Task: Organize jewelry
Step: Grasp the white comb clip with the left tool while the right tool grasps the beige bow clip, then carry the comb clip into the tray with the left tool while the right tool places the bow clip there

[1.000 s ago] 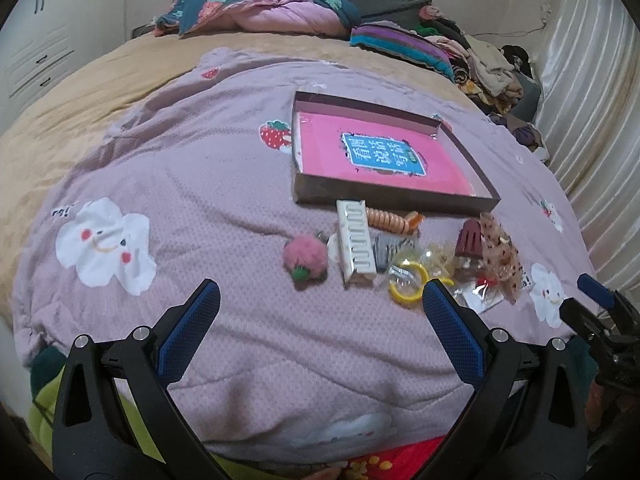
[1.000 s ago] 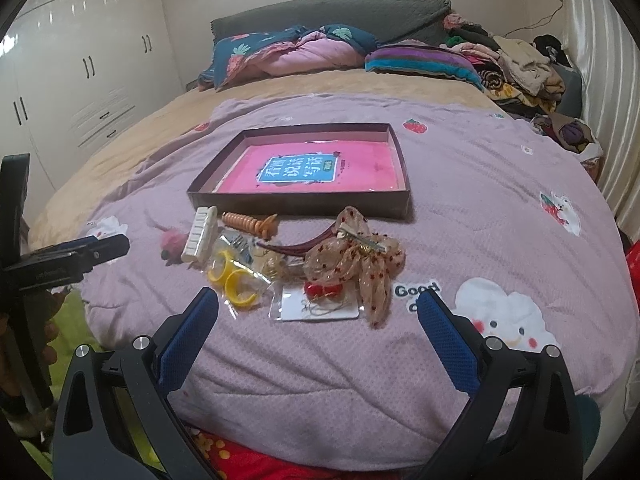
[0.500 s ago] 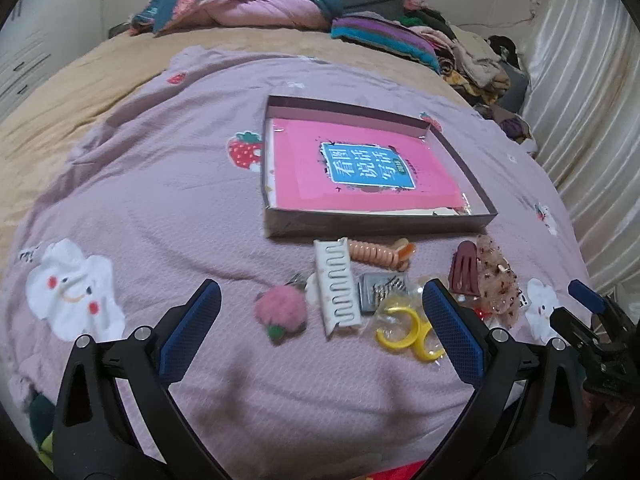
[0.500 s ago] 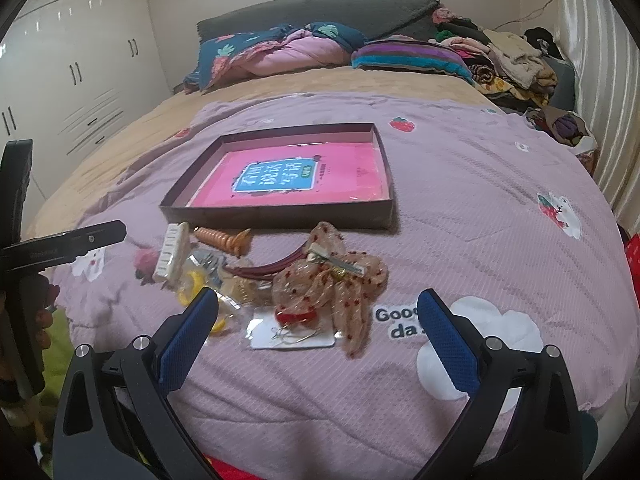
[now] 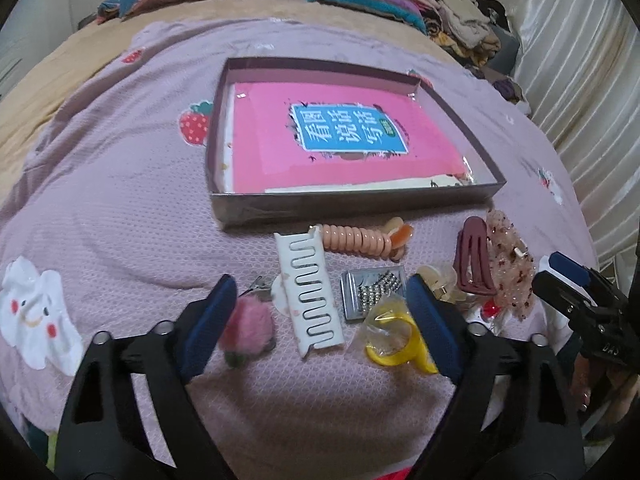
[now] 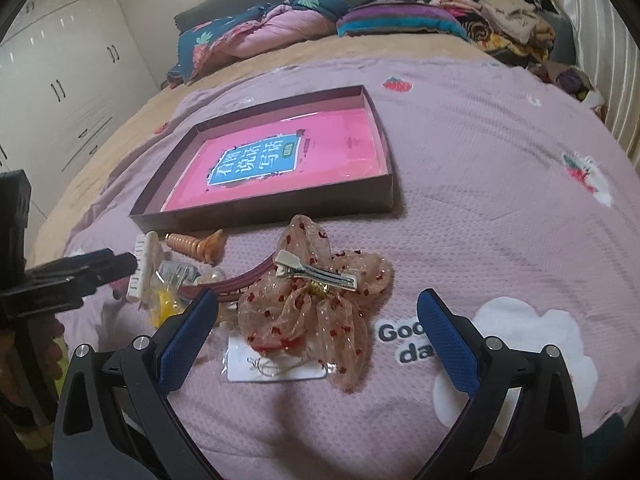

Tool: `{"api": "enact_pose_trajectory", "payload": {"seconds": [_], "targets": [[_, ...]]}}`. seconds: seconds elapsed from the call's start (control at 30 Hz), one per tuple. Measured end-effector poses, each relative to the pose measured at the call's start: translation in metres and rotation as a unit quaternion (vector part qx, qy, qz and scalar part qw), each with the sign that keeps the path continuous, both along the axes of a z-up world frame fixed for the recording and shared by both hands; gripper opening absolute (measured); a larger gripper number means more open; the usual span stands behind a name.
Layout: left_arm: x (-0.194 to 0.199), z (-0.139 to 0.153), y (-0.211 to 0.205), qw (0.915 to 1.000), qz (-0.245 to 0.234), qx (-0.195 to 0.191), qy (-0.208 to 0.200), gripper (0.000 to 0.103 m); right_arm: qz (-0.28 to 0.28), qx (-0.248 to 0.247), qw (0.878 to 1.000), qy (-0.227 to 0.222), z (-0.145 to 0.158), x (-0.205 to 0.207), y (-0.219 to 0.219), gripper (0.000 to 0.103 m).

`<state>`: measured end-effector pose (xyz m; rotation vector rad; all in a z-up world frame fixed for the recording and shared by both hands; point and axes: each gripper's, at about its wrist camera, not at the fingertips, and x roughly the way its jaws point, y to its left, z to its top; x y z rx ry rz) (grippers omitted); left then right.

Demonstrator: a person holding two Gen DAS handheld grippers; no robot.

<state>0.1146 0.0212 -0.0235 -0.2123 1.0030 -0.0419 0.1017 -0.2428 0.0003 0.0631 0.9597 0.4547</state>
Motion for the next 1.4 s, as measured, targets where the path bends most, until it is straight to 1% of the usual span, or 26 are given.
{"api": "enact_pose_trajectory", "payload": {"seconds": [0.03,0.07,0.17,0.23,0.33,0.37,0.47,0.5,0.53,0.57,0.6,0.63,0.67,0.73,0.9,1.13,1.4], "targets": [[0.003,-0.002,-0.001,1.0000,-0.002,0.001,0.002,0.069,0.000,0.002,1.000,0.002,-0.001,0.001,0.001,0.099],[0.006,-0.005,-0.002,1.0000,-0.004,0.003,0.005,0.065,0.000,0.004,1.000,0.005,-0.003,0.003,0.001,0.099],[0.013,-0.013,-0.004,0.9998,-0.009,0.005,0.018,0.063,-0.003,0.011,1.000,0.013,-0.007,0.006,0.002,0.096],[0.018,-0.018,-0.006,0.9996,-0.015,0.006,0.024,0.063,-0.007,0.017,1.000,0.023,-0.011,0.010,0.003,0.092],[0.022,-0.021,-0.009,0.9995,-0.020,0.014,0.023,0.063,-0.011,0.026,0.999,0.041,-0.018,0.015,0.002,0.087],[0.022,-0.022,-0.010,0.9994,-0.022,0.013,0.022,0.058,-0.014,0.030,0.998,0.048,-0.021,0.017,0.001,0.085],[0.024,-0.024,-0.010,0.9996,-0.024,0.009,0.015,0.048,-0.019,0.045,0.997,0.062,-0.027,0.021,-0.002,0.074],[0.025,-0.024,-0.009,0.9996,-0.022,0.007,0.014,0.044,-0.021,0.048,0.997,0.065,-0.029,0.022,-0.003,0.069],[0.026,-0.024,-0.008,0.9997,-0.020,0.005,0.015,0.039,-0.021,0.051,0.996,0.067,-0.030,0.022,-0.004,0.063],[0.026,-0.024,-0.006,0.9997,-0.019,0.002,0.015,0.032,-0.021,0.055,0.996,0.068,-0.030,0.022,-0.006,0.059],[0.027,-0.024,-0.004,0.9997,-0.017,-0.002,0.015,0.029,-0.020,0.056,0.996,0.066,-0.030,0.022,-0.007,0.053],[0.027,-0.024,-0.002,0.9998,-0.014,-0.006,0.015,0.022,-0.018,0.057,0.996,0.062,-0.029,0.021,-0.008,0.048],[0.026,-0.023,-0.001,0.9997,-0.014,-0.009,0.017,0.021,-0.016,0.055,0.997,0.054,-0.027,0.020,-0.009,0.046],[0.024,-0.022,0.001,0.9997,-0.013,-0.014,0.016,0.021,-0.015,0.049,0.998,0.039,-0.023,0.018,-0.010,0.038],[0.016,-0.012,-0.003,0.9997,-0.019,-0.012,0.008,0.020,-0.019,0.053,0.998,0.021,-0.018,0.016,-0.022,0.030],[0.011,0.010,-0.009,0.9996,-0.020,-0.011,-0.015,0.020,-0.034,0.051,0.998,-0.005,-0.008,0.009,-0.043,0.024],[0.016,0.035,-0.012,0.9987,-0.020,-0.010,-0.045,0.020,-0.048,0.054,0.997,-0.042,0.015,0.005,-0.065,0.024]]}}
